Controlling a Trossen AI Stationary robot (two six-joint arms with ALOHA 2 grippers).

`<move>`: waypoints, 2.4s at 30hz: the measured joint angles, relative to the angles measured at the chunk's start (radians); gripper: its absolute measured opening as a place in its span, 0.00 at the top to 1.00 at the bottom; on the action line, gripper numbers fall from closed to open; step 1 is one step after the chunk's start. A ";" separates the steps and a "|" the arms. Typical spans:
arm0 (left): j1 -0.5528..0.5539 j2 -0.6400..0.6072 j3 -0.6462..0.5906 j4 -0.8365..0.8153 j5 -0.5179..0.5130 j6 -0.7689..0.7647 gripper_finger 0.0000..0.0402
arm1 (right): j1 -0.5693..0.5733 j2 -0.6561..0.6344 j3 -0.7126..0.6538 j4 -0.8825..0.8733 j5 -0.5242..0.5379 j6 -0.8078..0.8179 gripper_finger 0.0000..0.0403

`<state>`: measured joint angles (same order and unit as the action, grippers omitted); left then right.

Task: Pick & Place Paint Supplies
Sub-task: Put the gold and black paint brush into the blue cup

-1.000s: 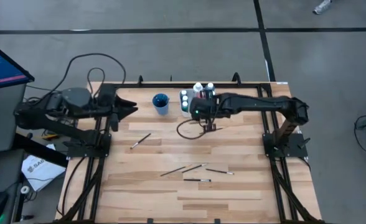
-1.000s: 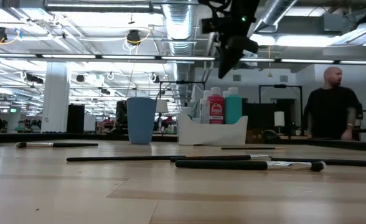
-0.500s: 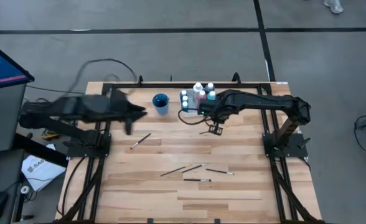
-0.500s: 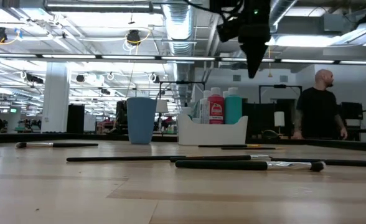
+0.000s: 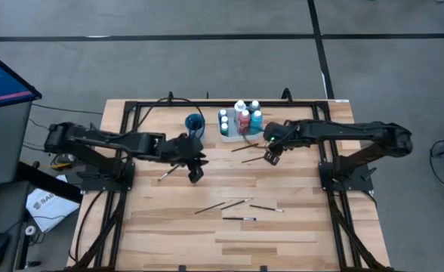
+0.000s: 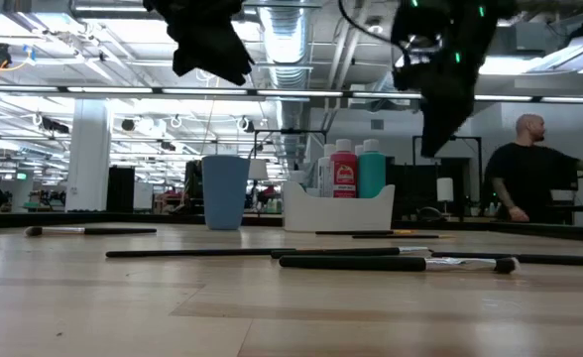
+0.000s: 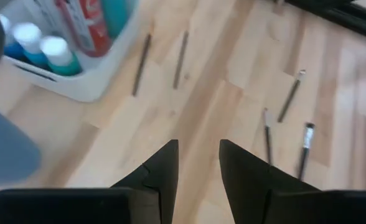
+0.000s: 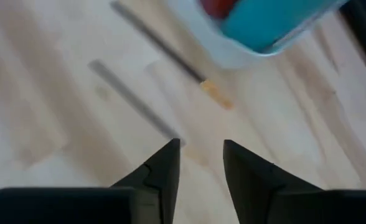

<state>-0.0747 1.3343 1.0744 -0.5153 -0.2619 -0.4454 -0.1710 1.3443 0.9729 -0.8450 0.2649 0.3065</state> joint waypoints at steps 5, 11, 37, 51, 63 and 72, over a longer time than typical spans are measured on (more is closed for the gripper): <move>-0.013 -0.050 0.001 0.004 -0.003 -0.031 0.73 | -0.054 -0.106 -0.250 0.359 -0.010 -0.160 0.71; -0.012 -0.135 0.001 -0.001 -0.060 -0.066 0.73 | -0.125 -0.088 -0.364 0.543 -0.035 -0.309 0.67; -0.012 -0.220 0.000 0.000 -0.087 -0.113 0.73 | -0.205 0.242 -0.308 0.654 -0.187 -0.523 0.61; -0.012 -0.220 -0.001 0.000 -0.085 -0.113 0.73 | -0.244 0.288 -0.302 0.651 -0.368 -0.476 0.71; -0.012 -0.220 -0.001 0.000 -0.072 -0.112 0.73 | -0.117 0.288 -0.300 0.632 -0.256 -0.406 0.79; -0.012 -0.220 -0.001 0.000 -0.073 -0.111 0.73 | -0.092 0.288 -0.298 0.610 -0.234 -0.295 0.98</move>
<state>-0.0868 1.1145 1.0733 -0.5153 -0.3345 -0.5565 -0.2630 1.6319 0.6746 -0.2348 0.0311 0.0117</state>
